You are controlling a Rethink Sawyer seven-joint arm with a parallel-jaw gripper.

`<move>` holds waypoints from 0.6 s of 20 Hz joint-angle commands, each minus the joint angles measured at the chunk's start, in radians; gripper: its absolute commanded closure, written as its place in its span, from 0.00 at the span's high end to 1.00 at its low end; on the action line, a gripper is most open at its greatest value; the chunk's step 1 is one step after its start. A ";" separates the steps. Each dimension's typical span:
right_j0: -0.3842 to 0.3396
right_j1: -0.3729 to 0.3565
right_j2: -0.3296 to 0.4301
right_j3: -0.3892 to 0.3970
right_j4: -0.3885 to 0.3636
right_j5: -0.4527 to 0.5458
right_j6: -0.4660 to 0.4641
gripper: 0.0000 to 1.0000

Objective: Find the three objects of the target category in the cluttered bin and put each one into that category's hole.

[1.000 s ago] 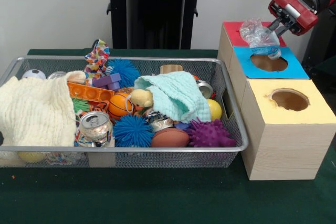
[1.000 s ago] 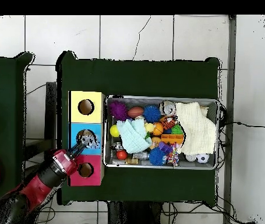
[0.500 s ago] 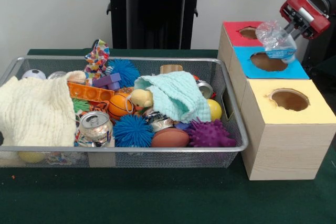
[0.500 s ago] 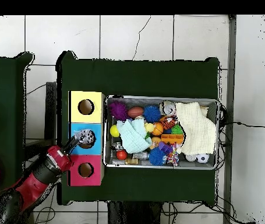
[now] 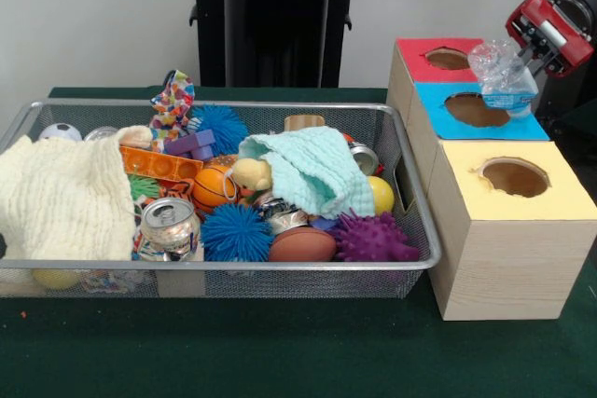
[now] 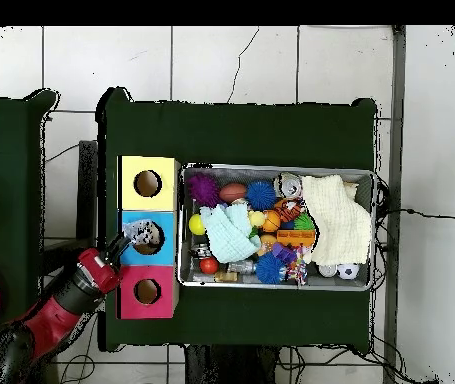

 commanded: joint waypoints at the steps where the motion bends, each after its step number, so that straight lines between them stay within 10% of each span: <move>1: -0.037 0.066 0.004 -0.162 0.046 0.098 0.232 0.00; 12: -0.028 0.049 0.027 -0.130 0.033 0.068 0.207 0.00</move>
